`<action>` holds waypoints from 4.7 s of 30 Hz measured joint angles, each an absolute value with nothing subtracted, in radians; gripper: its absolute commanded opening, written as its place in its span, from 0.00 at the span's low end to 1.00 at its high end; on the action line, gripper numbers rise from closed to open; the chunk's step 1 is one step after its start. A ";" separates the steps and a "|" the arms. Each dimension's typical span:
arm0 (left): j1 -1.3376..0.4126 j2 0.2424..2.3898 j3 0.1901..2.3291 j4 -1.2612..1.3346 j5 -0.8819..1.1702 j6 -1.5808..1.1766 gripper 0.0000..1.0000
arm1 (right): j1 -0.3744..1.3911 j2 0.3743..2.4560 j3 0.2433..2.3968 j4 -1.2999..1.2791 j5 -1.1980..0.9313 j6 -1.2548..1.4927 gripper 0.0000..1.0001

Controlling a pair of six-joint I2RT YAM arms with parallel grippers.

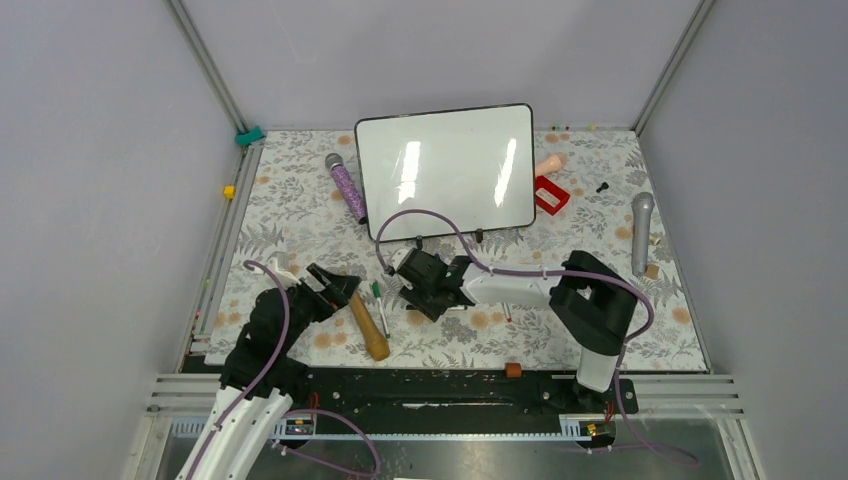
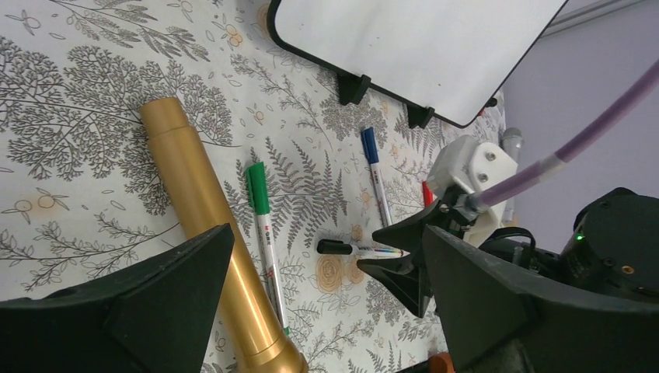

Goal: Write a sentence on the whiteboard
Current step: Pick up the whiteboard marker from the center of the board, then pass from the right arm to the left, then open the pen cap from the whiteboard marker.

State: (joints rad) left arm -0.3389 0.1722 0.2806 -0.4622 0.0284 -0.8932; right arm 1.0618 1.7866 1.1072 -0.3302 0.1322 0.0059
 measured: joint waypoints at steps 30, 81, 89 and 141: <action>-0.458 0.614 0.128 0.074 0.325 -1.248 0.75 | 1.081 1.467 0.751 -0.023 0.152 0.009 0.00; -0.859 1.043 0.184 0.489 -0.013 -1.256 0.00 | 1.082 1.361 0.668 0.125 0.013 0.032 0.00; -0.866 1.042 0.190 0.485 -0.034 -1.230 0.00 | 1.082 1.350 0.662 0.129 0.014 0.040 0.63; -0.856 0.642 0.215 0.434 -0.024 -1.654 0.00 | 1.085 0.841 0.394 0.506 0.147 0.754 0.55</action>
